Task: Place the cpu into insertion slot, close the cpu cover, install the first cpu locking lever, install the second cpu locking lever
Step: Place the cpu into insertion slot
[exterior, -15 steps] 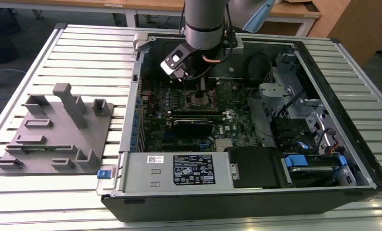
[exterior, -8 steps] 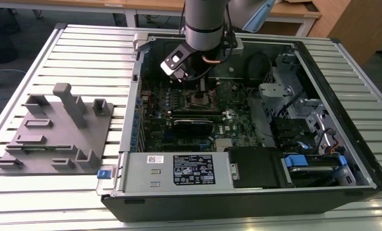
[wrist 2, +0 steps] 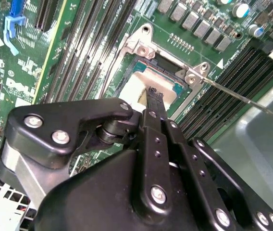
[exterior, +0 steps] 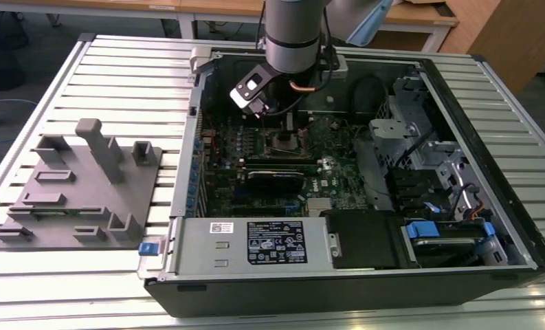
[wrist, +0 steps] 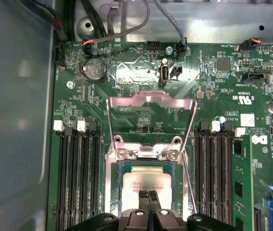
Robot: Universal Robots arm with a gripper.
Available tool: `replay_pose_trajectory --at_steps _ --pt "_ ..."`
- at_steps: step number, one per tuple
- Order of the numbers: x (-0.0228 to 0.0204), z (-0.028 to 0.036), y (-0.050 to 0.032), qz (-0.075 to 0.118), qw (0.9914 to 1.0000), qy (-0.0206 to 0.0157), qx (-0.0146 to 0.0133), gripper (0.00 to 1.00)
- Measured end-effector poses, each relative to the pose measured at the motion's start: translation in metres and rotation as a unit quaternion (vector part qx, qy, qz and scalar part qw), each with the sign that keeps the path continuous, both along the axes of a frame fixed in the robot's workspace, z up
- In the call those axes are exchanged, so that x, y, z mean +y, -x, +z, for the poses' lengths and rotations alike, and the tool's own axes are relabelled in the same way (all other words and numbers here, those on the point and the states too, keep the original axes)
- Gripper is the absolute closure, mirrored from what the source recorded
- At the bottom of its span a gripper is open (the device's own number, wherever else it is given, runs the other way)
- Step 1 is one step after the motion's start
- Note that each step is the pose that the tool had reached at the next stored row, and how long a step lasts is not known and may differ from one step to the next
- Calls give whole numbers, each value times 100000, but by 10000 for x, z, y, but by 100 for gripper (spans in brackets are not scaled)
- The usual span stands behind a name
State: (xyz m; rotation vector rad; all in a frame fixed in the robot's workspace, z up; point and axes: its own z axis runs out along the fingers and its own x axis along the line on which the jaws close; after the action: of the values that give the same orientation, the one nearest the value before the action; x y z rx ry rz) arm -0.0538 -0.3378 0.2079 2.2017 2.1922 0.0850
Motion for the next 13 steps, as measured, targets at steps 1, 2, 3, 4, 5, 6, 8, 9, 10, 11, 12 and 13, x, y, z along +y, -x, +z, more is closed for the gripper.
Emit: replay_pose_trajectory --at_steps 1,2,3,4,5,6,8,9,10,11,12,13 --pt "0 -4 -4 2 100000 -3 2 89" --pt "0 -8 -4 0 100000 -3 6 89" --pt "0 -15 -4 2 100000 1 8 89" --pt "0 -23 -4 0 100000 2 8 89" --pt "0 -31 -4 -3 100000 4 9 89" --pt "0 -35 -4 -1 100000 5 9 89" --pt "0 -42 -4 -2 100000 2 7 89" --pt "0 -48 -4 0 100000 2 6 89" --pt "0 -56 -4 0 100000 1 7 89" --pt "0 -63 -4 0 100000 3 7 89" --pt "-1 -65 -4 -1 100000 8 10 89" --pt "-1 -65 -4 -1 100000 12 13 89"
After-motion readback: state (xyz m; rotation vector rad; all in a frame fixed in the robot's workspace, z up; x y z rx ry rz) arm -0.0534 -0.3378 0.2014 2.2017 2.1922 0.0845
